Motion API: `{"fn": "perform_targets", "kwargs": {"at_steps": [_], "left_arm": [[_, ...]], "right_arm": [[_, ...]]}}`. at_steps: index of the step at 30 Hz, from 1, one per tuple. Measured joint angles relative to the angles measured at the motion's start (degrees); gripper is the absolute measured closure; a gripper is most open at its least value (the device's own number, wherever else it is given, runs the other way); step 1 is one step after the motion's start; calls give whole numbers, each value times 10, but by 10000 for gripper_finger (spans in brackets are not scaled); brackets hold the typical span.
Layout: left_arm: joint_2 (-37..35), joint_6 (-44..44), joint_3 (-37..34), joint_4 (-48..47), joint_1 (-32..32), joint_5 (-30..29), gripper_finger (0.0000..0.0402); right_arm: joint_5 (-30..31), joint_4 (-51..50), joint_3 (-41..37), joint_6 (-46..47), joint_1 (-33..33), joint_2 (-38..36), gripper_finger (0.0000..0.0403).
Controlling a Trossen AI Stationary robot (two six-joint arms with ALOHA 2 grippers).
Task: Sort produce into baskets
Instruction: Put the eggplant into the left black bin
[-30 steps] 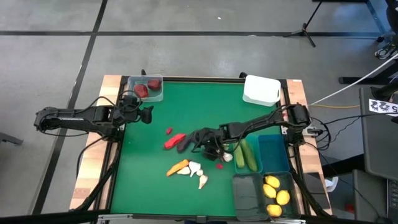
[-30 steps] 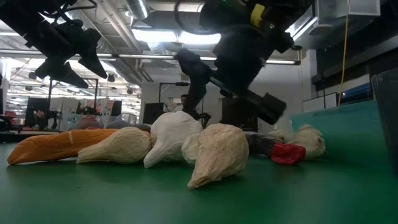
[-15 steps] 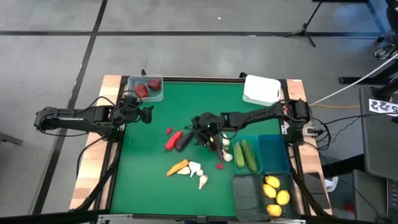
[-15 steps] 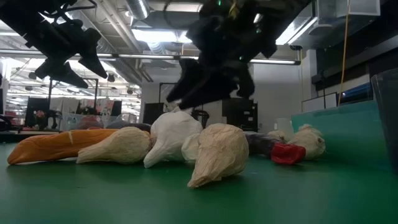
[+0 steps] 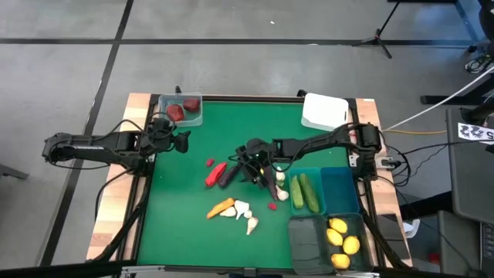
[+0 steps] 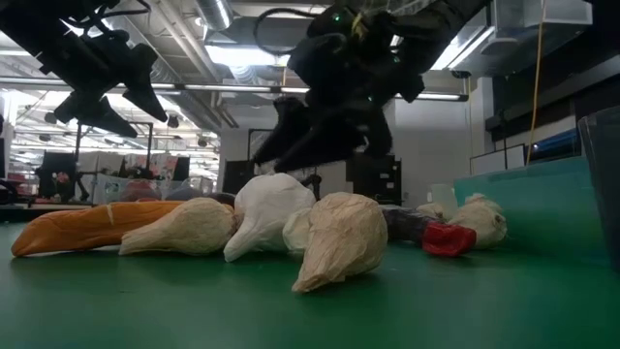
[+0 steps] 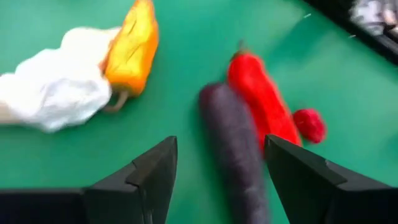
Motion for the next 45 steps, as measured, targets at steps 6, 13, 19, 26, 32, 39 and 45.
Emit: {"fn": "perform_targets", "kwargs": {"at_steps": [6, 13, 19, 26, 32, 39, 45], "left_arm": [[2, -2, 0, 2, 0, 0, 57], [2, -1, 0, 0, 0, 0, 57], [2, 2, 0, 0, 0, 0, 57], [2, 2, 0, 0, 0, 0, 57], [2, 0, 0, 0, 0, 0, 57], [2, -1, 0, 0, 0, 0, 57], [2, 1, 0, 0, 0, -1, 57]], "right_arm": [[9, 2, 49, -2, -2, 52, 164], [8, -65, 99, -7, -2, 85, 164], [9, -102, 97, -26, -5, 95, 164], [15, -105, 97, -31, -5, 111, 182], [14, -109, 97, -30, -5, 113, 245], [19, -117, 100, -30, -5, 108, 272], [35, -186, 143, -34, -5, 81, 252]]}}
